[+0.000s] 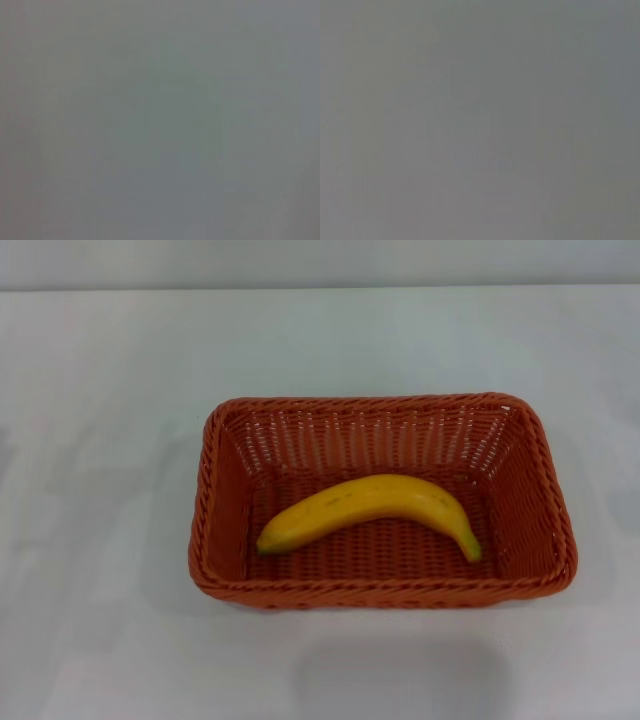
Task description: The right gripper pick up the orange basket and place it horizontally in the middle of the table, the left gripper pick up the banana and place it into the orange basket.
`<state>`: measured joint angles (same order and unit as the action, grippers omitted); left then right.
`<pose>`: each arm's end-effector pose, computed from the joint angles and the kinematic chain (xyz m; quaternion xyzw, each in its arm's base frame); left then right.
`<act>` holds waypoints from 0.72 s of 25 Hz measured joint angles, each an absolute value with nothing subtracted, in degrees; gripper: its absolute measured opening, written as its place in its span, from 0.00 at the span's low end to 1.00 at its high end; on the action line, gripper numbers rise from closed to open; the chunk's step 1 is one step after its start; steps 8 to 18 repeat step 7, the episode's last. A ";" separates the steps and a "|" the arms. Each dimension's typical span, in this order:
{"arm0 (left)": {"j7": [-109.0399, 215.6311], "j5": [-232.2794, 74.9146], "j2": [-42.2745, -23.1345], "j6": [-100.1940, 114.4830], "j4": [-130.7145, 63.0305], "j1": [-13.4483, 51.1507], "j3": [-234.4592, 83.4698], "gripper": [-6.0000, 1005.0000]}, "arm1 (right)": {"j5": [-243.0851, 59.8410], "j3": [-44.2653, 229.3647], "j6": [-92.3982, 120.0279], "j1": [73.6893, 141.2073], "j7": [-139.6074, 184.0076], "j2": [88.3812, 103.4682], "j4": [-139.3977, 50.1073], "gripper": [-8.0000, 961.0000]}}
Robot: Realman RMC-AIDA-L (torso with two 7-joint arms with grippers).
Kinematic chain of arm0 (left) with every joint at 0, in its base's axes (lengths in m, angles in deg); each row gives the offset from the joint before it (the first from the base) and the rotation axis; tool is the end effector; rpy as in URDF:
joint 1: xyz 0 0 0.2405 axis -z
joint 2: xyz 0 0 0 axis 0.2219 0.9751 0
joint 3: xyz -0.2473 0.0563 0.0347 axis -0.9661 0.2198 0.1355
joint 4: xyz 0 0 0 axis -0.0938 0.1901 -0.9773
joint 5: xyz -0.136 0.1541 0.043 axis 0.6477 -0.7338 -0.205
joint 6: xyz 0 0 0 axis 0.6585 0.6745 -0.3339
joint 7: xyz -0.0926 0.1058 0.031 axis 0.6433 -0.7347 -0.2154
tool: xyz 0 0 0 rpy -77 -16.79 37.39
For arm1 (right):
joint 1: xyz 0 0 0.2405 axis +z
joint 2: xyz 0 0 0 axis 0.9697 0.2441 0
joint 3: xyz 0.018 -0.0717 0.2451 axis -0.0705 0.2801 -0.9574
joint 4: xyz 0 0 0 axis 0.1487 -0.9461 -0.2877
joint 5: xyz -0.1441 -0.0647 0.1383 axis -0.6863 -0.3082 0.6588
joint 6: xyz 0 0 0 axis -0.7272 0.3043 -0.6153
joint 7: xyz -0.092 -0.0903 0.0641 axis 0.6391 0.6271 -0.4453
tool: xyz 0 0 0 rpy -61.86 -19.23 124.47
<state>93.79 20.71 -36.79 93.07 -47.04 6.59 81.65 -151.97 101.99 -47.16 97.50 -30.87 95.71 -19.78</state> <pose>-0.3674 0.2632 0.0876 -0.5693 -0.2274 -0.4728 0.6330 0.3791 0.3326 0.1630 -0.6516 0.2522 0.3604 0.6180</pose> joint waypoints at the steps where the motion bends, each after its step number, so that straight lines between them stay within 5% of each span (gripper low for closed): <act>1: 93.80 20.73 -36.79 92.93 -47.03 6.61 81.65 0.89 | -151.97 101.99 -46.86 97.59 -30.88 95.70 -19.80 0.77; 18: 93.69 21.37 -36.70 92.11 -47.20 6.75 81.62 0.89 | -151.97 101.99 -46.16 98.09 -30.72 95.73 -19.91 0.77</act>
